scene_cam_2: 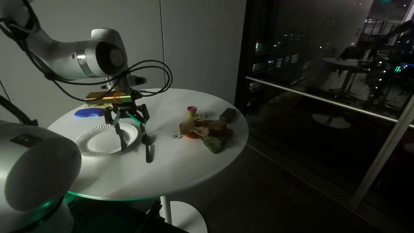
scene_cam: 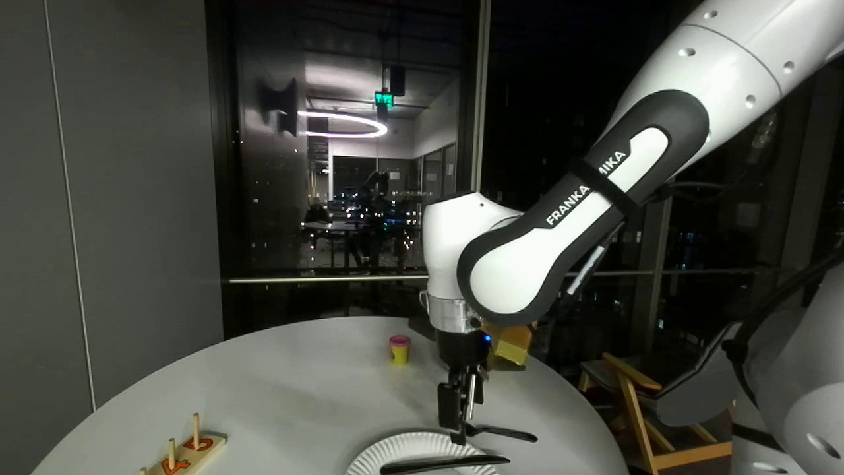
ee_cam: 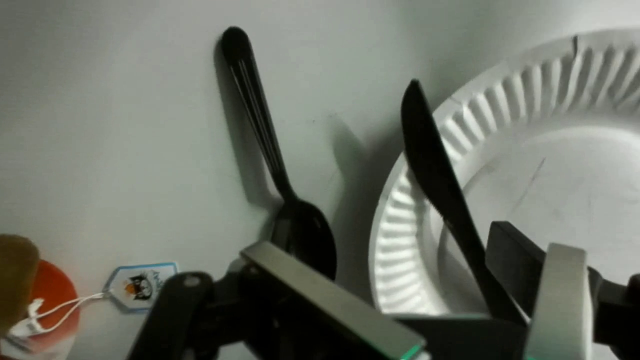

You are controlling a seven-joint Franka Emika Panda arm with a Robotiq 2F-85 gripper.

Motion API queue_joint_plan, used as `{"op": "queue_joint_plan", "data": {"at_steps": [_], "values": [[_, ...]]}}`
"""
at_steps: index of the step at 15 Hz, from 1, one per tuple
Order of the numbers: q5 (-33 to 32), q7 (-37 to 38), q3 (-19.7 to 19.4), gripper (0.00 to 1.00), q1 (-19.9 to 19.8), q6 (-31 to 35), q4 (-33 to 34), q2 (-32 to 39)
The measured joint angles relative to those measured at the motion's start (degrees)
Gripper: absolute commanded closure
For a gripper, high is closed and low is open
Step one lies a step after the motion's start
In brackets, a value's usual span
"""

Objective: Pick the black spoon and put it to the right of the white paper plate, pick the black knife and put it to the left of the white paper plate, pick the round red toy and put it on the white plate

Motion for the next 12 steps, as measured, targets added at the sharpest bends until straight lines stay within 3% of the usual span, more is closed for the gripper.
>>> {"op": "queue_joint_plan", "data": {"at_steps": [3, 7, 12], "values": [[-2.2, -4.7, 0.9, 0.0, 1.0, -4.5, -0.1, 0.3], [-8.1, -7.4, 3.1, 0.0, 1.4, -4.5, -0.1, 0.9], [-7.9, -8.7, 4.6, 0.0, 3.9, -3.8, -0.1, 2.6]]}}
